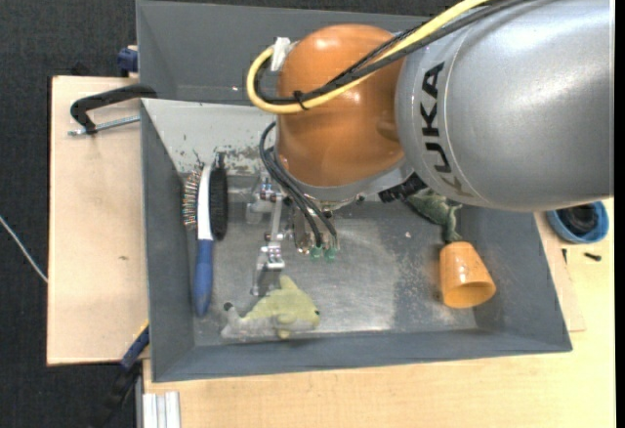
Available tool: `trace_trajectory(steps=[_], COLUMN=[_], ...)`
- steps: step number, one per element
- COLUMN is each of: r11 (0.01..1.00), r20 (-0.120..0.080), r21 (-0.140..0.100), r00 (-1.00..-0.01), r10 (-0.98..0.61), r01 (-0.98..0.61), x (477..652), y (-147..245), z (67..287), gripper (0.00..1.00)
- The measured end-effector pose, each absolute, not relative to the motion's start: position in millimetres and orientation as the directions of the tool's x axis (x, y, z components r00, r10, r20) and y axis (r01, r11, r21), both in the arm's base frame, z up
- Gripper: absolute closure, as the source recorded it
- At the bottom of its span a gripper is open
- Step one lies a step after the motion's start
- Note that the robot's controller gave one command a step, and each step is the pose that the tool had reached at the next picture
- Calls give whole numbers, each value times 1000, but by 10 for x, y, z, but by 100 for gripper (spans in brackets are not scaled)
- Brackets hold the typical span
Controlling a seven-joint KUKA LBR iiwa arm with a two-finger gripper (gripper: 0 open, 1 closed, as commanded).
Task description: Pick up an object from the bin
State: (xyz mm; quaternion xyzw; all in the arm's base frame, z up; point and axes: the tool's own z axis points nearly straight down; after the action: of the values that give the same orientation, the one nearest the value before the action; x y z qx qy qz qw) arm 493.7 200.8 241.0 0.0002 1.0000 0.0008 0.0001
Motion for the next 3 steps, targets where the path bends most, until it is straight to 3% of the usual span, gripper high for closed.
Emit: trace_trajectory(steps=[1, 2, 3], r11=[1000, 992, 992], r20=[7, -10, 7], r21=[-2, 6, 5], r00=[-1000, -992, -992], r10=[-5, -126, -130], r01=[-5, -126, -129], x=[5089, 4959, 4914], y=[1261, 1270, 1266], z=[945, 753, 745], gripper=[0, 0, 100])
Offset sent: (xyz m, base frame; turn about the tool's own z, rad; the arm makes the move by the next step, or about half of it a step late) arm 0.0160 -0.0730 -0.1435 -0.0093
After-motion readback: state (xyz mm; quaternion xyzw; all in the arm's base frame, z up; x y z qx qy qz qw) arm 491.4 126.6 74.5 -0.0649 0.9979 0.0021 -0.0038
